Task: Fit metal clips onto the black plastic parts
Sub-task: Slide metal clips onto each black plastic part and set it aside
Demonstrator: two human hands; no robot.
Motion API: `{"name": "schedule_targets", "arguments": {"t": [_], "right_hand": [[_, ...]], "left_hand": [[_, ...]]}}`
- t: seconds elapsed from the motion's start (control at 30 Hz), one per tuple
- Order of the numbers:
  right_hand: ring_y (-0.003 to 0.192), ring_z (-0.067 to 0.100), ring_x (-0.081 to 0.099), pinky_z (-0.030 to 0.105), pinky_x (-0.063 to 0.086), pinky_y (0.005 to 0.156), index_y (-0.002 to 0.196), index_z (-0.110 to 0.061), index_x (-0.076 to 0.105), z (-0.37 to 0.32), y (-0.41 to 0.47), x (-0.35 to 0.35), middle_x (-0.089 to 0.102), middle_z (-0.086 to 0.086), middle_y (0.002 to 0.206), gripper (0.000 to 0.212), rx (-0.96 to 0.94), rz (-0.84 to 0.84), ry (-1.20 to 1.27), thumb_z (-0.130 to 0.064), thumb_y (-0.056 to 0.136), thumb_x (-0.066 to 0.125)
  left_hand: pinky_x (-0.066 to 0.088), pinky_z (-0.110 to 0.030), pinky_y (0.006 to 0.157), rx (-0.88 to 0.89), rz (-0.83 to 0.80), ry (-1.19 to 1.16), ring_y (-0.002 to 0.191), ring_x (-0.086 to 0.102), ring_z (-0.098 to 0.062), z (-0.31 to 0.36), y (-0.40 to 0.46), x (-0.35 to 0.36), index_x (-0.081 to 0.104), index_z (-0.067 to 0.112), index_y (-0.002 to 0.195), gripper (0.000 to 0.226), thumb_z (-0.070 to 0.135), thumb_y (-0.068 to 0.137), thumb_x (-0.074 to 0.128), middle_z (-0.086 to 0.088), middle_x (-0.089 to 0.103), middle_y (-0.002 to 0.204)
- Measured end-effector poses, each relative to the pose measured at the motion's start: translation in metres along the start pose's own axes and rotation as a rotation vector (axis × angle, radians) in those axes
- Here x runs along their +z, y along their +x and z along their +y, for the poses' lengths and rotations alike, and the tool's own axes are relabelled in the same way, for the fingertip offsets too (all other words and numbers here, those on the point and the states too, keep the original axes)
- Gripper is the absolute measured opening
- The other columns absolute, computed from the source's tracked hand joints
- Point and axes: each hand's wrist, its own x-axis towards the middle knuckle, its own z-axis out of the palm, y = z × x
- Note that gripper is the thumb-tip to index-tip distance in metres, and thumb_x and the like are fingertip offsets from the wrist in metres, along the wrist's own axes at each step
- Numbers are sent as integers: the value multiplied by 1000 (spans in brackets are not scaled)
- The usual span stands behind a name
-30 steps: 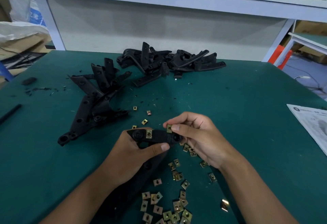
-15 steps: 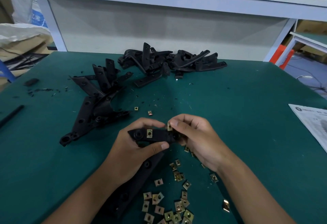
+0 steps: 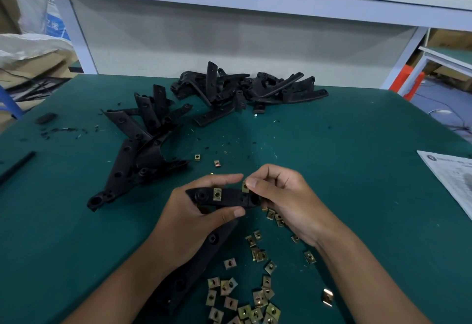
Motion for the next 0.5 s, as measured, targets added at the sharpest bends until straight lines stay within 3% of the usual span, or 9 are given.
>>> {"name": "schedule_targets", "arguments": {"t": [0.2,0.3,0.4,0.5], "right_hand": [[73,6,55,21,45,68,78,-32,71,-1,0,-2,63,-10,76,10,-18,-44,-40,-30,88,72],[73,6,54,19,46,68,76,-33,71,-2,-1,-2,63,-12,75,13,-48,-58,-30,-26,88,71],[77,8,54,20,46,71,80,-31,71,-4,-3,-2,62,-5,80,14,-98,-62,-44,-23,92,70],[80,2,57,14,47,73,87,-30,72,-5,-5,-2,64,-7,86,12,-174,-54,-129,-23,96,69]], "left_hand": [[48,-8,91,25,-34,29,116,64,2,5,1,1,74,42,116,40,32,78,82,17,73,117],[50,-17,95,-1,-36,13,116,65,-4,4,0,1,74,42,115,41,50,76,83,14,74,117],[55,-30,95,-39,-17,-41,112,69,-14,2,1,0,75,39,114,42,45,73,84,6,76,114],[56,-26,91,-33,19,-113,108,71,-17,1,1,-1,77,34,111,41,43,73,88,1,76,113]]}}
